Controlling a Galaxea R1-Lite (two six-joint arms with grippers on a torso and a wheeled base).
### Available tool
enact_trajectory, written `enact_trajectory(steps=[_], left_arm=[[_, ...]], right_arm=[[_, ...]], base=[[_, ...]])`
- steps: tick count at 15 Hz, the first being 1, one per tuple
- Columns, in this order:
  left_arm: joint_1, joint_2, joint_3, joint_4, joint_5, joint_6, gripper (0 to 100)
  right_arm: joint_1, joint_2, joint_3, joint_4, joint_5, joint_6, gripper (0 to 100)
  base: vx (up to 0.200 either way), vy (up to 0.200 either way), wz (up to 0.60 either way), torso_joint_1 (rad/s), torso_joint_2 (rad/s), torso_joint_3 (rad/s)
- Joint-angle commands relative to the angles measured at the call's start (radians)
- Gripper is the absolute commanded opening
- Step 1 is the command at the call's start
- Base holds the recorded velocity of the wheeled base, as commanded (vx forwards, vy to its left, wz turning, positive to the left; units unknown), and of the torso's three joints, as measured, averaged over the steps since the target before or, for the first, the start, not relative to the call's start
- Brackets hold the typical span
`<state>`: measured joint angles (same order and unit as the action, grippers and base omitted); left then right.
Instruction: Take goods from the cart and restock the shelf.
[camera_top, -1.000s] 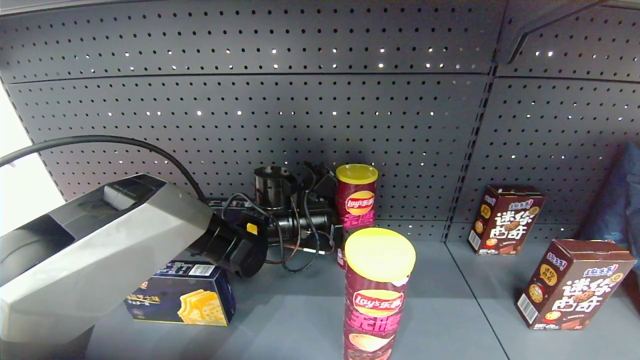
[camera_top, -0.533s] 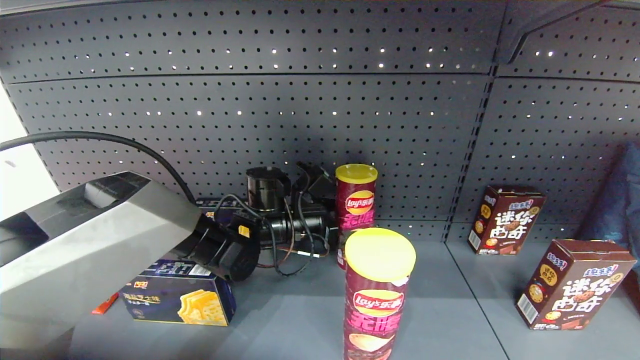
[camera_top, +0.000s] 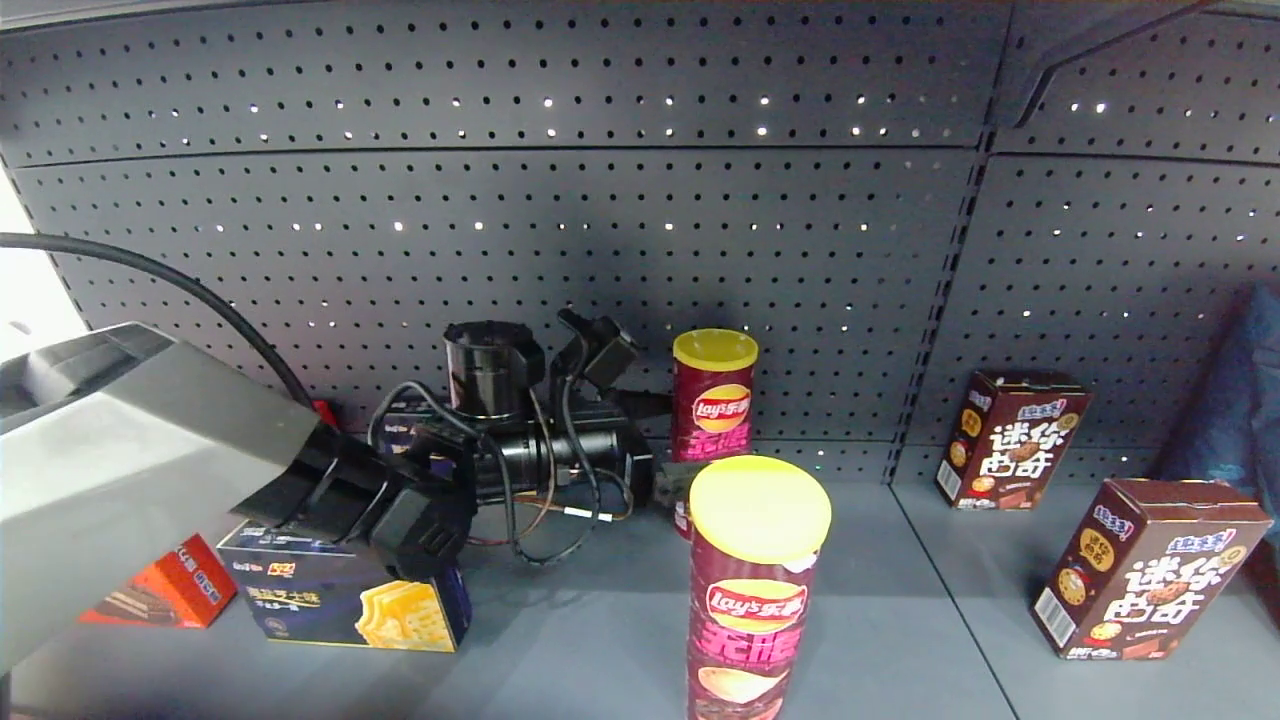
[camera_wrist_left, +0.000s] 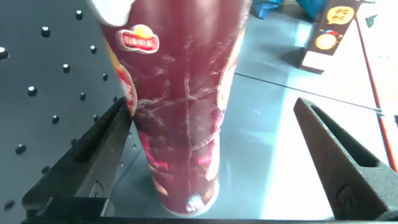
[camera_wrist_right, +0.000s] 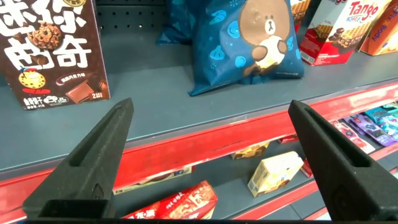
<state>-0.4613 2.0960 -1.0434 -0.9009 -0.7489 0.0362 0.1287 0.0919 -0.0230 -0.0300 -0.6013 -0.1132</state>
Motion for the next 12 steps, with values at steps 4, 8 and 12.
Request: enact_trajectory(steps=[4,8,12], left_arm=[[0.019,-0.132,0.141,-0.001,0.003,0.024,100],[0.081,-0.232,0.243,0.000,0.002,0.036,100],[0.087,-0.249,0.279,0.002,0.006,0.037,100]], right_arm=[[0.002,0.002,0.000,-0.001,0.000,0.007,100],[0.002,0.002,0.002,-0.001,0.000,0.013,100],[0.002,0.002,0.002,-0.001,0.000,0.013,100]], base=[[0.000,0.000,0.00,0.000,0.00,0.000],[0.000,0.000,0.00,0.000,0.00,0.000],[0.000,0.000,0.00,0.000,0.00,0.000]])
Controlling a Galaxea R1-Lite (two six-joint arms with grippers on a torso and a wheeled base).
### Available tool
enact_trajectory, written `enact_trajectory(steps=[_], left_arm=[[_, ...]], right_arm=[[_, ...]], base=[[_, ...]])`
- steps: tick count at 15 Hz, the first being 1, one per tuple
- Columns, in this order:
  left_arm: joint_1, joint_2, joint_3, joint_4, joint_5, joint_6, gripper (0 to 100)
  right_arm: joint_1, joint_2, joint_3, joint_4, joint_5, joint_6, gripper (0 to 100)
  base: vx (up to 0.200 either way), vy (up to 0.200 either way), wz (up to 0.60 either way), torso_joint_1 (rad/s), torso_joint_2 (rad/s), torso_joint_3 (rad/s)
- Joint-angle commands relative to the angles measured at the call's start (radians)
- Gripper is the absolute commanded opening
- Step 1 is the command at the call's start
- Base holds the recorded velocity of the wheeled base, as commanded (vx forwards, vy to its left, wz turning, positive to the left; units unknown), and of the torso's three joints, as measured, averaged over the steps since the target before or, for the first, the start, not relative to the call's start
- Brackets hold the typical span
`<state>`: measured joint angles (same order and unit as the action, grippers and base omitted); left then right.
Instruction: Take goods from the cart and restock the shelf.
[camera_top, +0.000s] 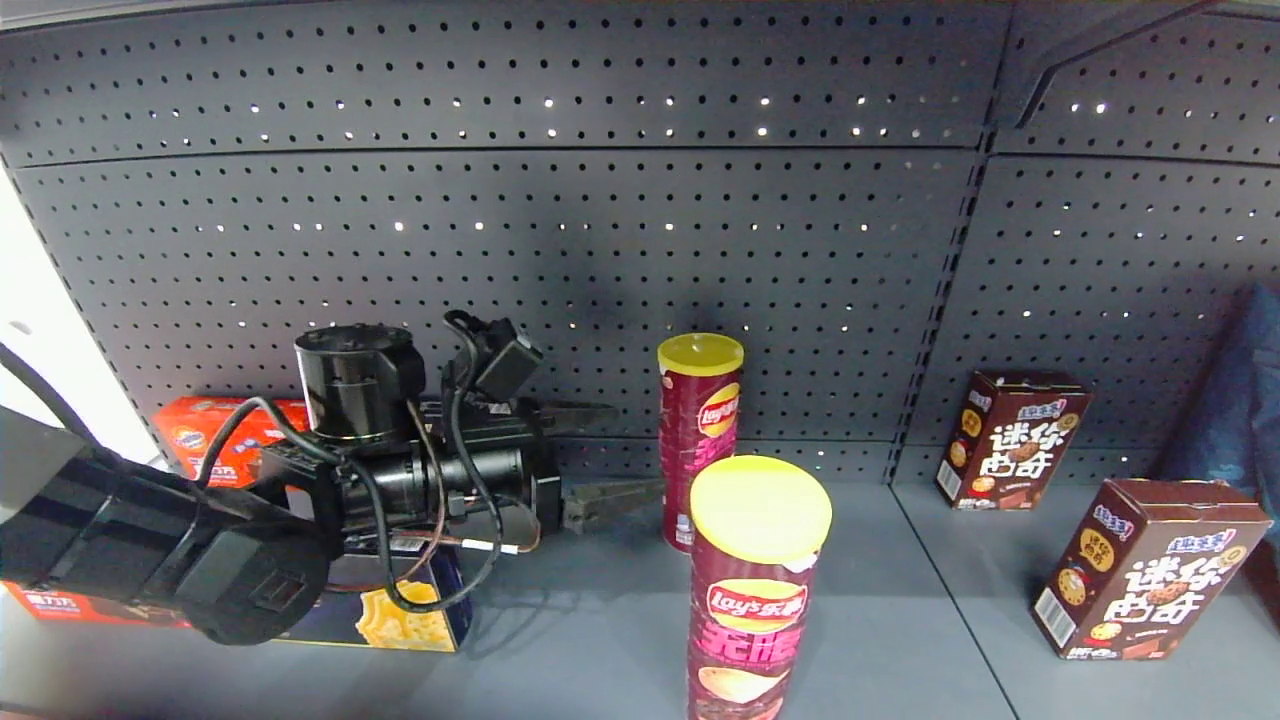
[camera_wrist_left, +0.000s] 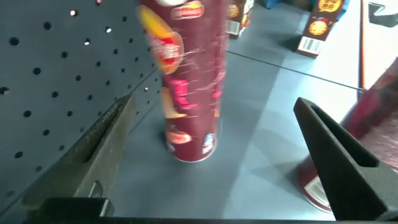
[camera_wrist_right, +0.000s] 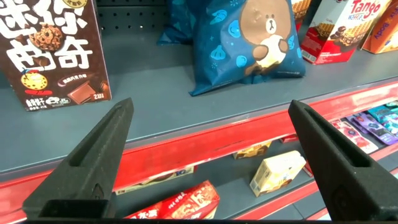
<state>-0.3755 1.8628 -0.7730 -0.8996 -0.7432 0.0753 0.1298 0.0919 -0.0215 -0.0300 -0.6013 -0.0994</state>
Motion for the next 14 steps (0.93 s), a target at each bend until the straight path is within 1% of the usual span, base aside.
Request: enact_trajectory(steps=[1,2,6,8,9,10,12,13,14], left_arm=[[0.000,-0.016,0.011,0.002,0.008,0.008,100],[-0.002,-0.014,0.009,0.010,0.027,0.015,100],[-0.031,0.019,-0.006,0.022,0.110,0.015,100],[-0.056,0.030,-0.026,0.062,0.203,0.017,100],[-0.059,0.030,-0.032,0.074,0.222,0.017,100],[-0.065,0.038,-0.054,0.108,0.255,0.018,100],[-0.066,0.050,-0.080,0.116,0.297,0.018,100],[-0.065,0.059,-0.089,0.133,0.317,0.026,100],[-0.065,0.061,-0.112,0.189,0.372,0.049,100]], right_arm=[[0.001,0.002,0.000,-0.001,0.000,0.000,100],[0.001,0.002,0.000,-0.001,0.000,0.000,100],[0.001,0.002,-0.002,-0.001,0.000,0.000,100],[-0.001,0.002,-0.002,0.001,0.000,0.000,100],[0.001,0.002,-0.002,0.001,0.000,0.000,100],[0.001,0.002,-0.002,0.001,0.000,0.000,100],[0.001,0.002,-0.002,0.001,0.000,0.000,100],[0.001,0.002,-0.002,0.001,0.000,0.000,100],[0.001,0.002,-0.002,0.001,0.000,0.000,100]], base=[[0.000,0.000,0.00,0.000,0.00,0.000],[0.000,0.000,0.00,0.000,0.00,0.000],[0.000,0.000,0.00,0.000,0.00,0.000],[0.000,0.000,0.00,0.000,0.00,0.000],[0.000,0.000,0.00,0.000,0.00,0.000],[0.000,0.000,0.00,0.000,0.00,0.000],[0.000,0.000,0.00,0.000,0.00,0.000],[0.000,0.000,0.00,0.000,0.00,0.000],[0.000,0.000,0.00,0.000,0.00,0.000]])
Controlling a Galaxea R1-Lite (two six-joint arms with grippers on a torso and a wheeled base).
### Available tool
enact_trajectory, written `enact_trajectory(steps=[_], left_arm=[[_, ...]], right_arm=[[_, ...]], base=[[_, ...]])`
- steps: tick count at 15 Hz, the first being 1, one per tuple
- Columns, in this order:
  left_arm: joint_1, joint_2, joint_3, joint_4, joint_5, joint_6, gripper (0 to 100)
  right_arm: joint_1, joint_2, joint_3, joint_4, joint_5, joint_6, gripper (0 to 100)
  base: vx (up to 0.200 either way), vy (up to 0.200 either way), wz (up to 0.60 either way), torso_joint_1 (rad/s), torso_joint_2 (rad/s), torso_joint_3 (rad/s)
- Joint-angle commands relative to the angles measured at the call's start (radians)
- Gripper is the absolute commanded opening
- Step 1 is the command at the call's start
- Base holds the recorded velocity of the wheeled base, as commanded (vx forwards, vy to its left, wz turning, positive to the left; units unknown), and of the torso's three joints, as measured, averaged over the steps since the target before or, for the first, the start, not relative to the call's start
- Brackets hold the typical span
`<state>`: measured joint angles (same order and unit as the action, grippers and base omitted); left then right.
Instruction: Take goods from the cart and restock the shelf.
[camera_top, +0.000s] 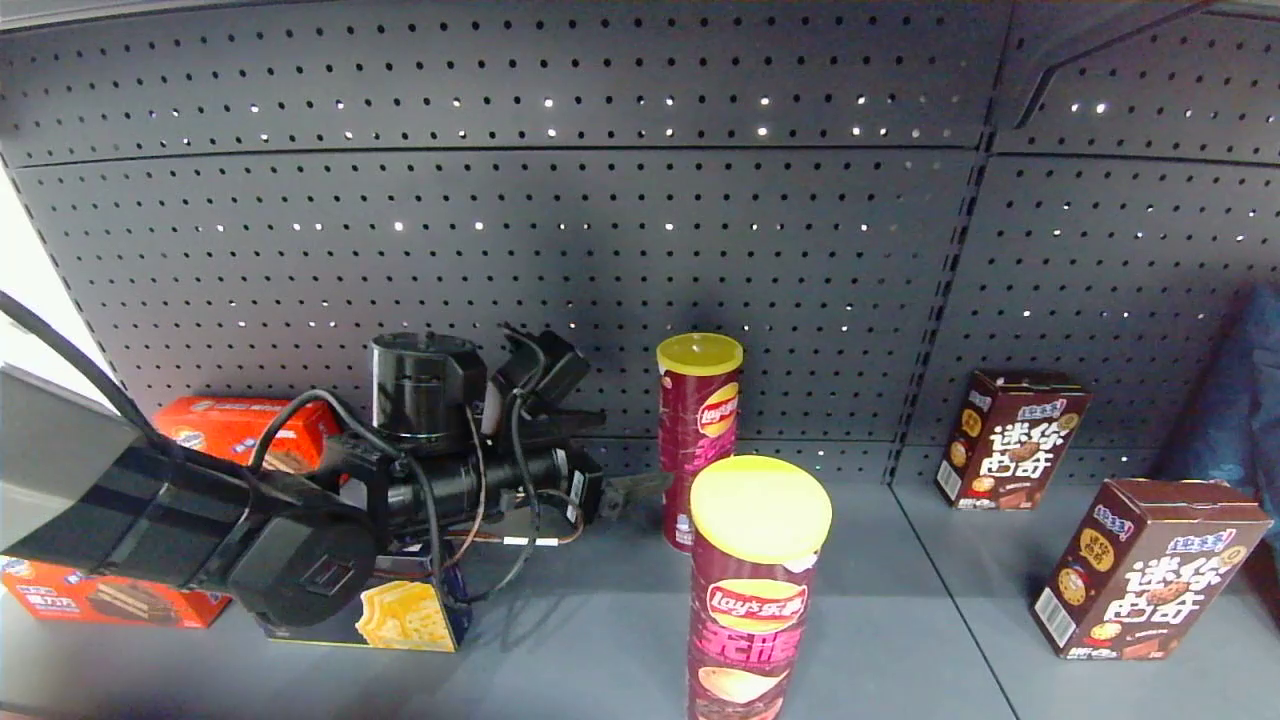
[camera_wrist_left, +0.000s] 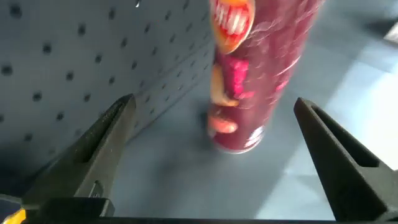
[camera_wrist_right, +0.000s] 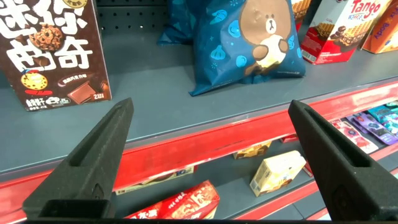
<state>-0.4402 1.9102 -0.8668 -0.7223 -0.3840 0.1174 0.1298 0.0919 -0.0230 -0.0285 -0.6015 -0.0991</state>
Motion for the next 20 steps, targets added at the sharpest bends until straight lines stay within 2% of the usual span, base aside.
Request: enact_trajectory(steps=[1,9,20], left_arm=[[-0.002,0.013,-0.032,0.032,0.040,0.018,100],[-0.037,0.056,-0.098,0.041,0.103,0.019,100],[-0.023,0.061,-0.101,0.044,0.154,0.018,100]], right_arm=[[0.001,0.002,0.000,-0.001,0.000,-0.001,100],[-0.001,0.003,0.000,-0.001,0.000,-0.001,100],[-0.001,0.003,0.000,-0.001,0.000,-0.001,100]], base=[[0.000,0.000,0.00,0.000,0.00,0.000],[0.000,0.000,0.00,0.000,0.00,0.000],[0.000,0.000,0.00,0.000,0.00,0.000]])
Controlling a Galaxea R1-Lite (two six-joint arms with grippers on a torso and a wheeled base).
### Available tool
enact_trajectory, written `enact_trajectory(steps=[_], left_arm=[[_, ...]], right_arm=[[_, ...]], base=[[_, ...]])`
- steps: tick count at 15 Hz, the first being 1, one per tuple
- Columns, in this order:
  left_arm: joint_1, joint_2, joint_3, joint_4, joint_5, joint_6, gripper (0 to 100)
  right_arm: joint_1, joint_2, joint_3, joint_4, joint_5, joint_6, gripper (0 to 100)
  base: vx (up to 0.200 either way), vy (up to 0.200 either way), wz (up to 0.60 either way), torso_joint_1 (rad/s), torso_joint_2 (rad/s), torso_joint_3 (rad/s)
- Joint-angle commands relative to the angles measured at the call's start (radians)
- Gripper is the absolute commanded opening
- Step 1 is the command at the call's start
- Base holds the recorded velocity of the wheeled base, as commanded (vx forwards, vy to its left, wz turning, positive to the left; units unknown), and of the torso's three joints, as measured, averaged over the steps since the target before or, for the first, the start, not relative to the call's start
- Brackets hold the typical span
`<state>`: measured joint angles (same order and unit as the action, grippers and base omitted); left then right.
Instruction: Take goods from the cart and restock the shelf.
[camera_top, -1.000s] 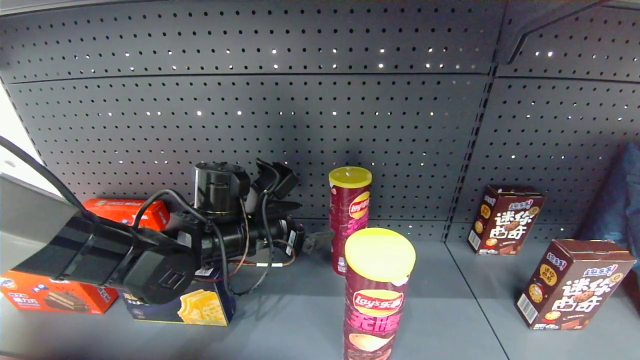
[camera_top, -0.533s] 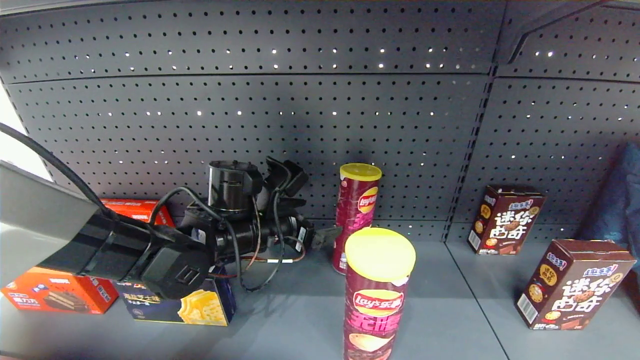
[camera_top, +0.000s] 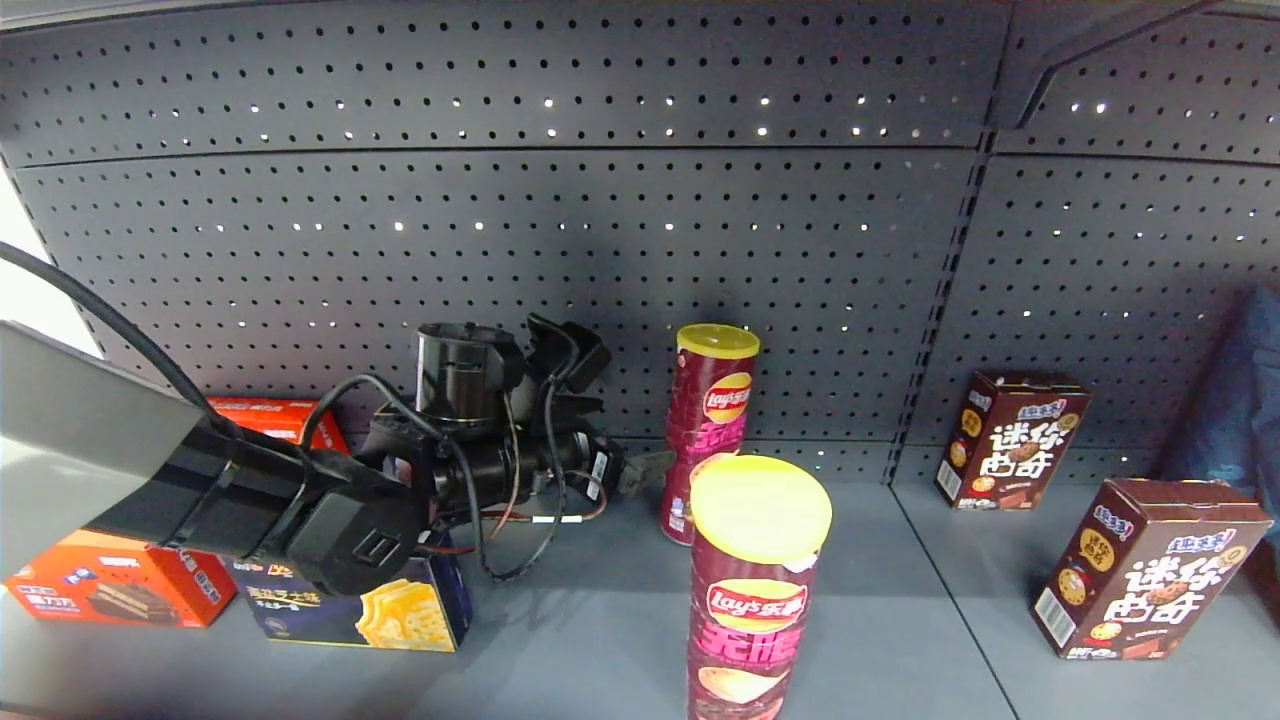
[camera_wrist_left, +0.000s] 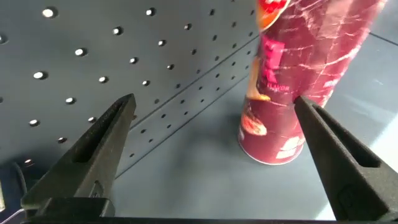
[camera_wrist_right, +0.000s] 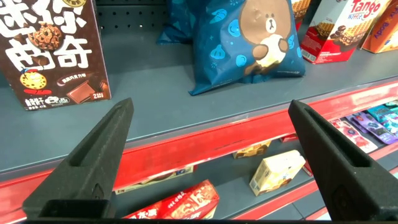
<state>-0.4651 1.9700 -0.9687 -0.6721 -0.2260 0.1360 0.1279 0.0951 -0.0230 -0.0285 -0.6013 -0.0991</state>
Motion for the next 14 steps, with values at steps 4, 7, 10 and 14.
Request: enact_trajectory(steps=[4,7,10,14], left_arm=[[0.005,0.000,-0.024,0.042,0.033,0.001,100],[0.006,0.000,-0.024,0.042,0.033,0.001,100],[0.010,0.000,-0.024,0.043,0.048,0.001,100],[0.010,0.000,-0.024,0.043,0.063,0.001,100]], right_arm=[[-0.001,0.000,0.000,-0.001,0.000,-0.001,100],[-0.001,0.000,0.000,-0.001,0.000,-0.001,100],[-0.001,0.000,0.000,-0.001,0.000,-0.001,100],[-0.001,0.000,0.000,-0.001,0.000,-0.001,100]], base=[[0.000,0.000,0.00,0.000,0.00,0.000],[0.000,0.000,0.00,0.000,0.00,0.000],[0.000,0.000,0.00,0.000,0.00,0.000],[0.000,0.000,0.00,0.000,0.00,0.000]])
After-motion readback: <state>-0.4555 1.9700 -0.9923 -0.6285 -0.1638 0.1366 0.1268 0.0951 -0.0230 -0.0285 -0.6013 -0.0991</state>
